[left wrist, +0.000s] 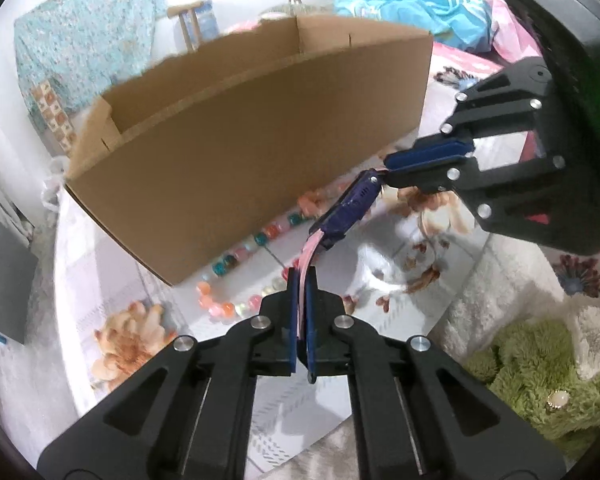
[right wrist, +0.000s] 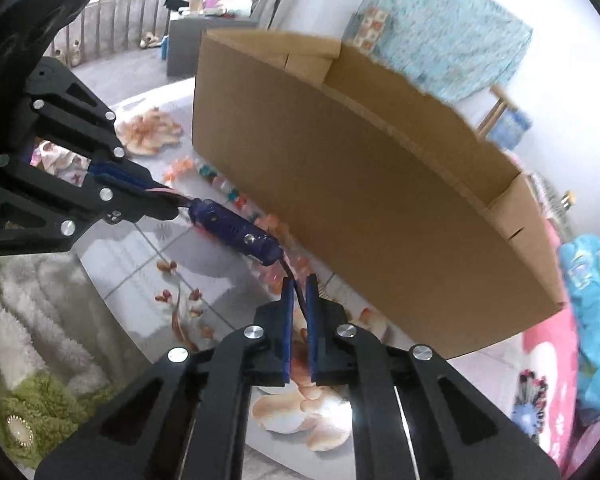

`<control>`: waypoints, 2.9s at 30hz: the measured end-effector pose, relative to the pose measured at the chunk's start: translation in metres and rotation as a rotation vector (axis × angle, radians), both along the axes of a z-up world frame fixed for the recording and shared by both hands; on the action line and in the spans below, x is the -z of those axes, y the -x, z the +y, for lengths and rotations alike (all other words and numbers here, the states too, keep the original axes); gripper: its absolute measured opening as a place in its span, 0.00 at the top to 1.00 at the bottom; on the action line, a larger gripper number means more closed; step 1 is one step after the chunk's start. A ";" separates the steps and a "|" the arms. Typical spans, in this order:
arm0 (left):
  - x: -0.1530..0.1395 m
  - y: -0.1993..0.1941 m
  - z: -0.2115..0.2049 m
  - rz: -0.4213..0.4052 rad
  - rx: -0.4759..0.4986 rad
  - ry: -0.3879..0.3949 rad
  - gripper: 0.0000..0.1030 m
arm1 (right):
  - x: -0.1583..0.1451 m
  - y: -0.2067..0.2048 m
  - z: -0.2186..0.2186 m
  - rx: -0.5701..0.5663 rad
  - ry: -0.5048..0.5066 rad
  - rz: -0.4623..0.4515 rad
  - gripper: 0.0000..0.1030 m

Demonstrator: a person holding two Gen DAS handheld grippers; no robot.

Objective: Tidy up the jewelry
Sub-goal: 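Carry the watch into the cardboard box and open the right tool, then withdraw the right tool from the box back over the table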

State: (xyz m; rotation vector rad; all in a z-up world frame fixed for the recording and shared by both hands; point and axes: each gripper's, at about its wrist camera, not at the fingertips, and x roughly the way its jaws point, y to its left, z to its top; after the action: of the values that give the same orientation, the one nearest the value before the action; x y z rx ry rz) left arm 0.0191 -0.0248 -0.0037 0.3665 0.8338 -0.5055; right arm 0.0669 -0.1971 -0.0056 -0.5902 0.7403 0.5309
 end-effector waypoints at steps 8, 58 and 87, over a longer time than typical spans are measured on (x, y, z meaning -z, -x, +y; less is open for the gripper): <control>-0.061 0.009 0.012 -0.134 0.006 0.069 0.97 | -0.054 0.035 0.002 0.030 -0.054 -0.153 0.95; -0.140 -0.113 0.076 0.058 -0.243 0.264 0.13 | -0.111 -0.088 -0.083 0.153 -0.568 0.202 0.77; 0.027 -0.032 0.064 0.216 -0.394 0.014 0.07 | 0.038 -0.021 0.002 0.469 -0.191 0.234 0.23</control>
State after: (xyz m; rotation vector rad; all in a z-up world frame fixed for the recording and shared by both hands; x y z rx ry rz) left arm 0.0514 0.0392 -0.0310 0.1285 1.0814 -0.1839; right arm 0.0884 -0.1953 -0.0439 -0.1641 1.0021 0.2314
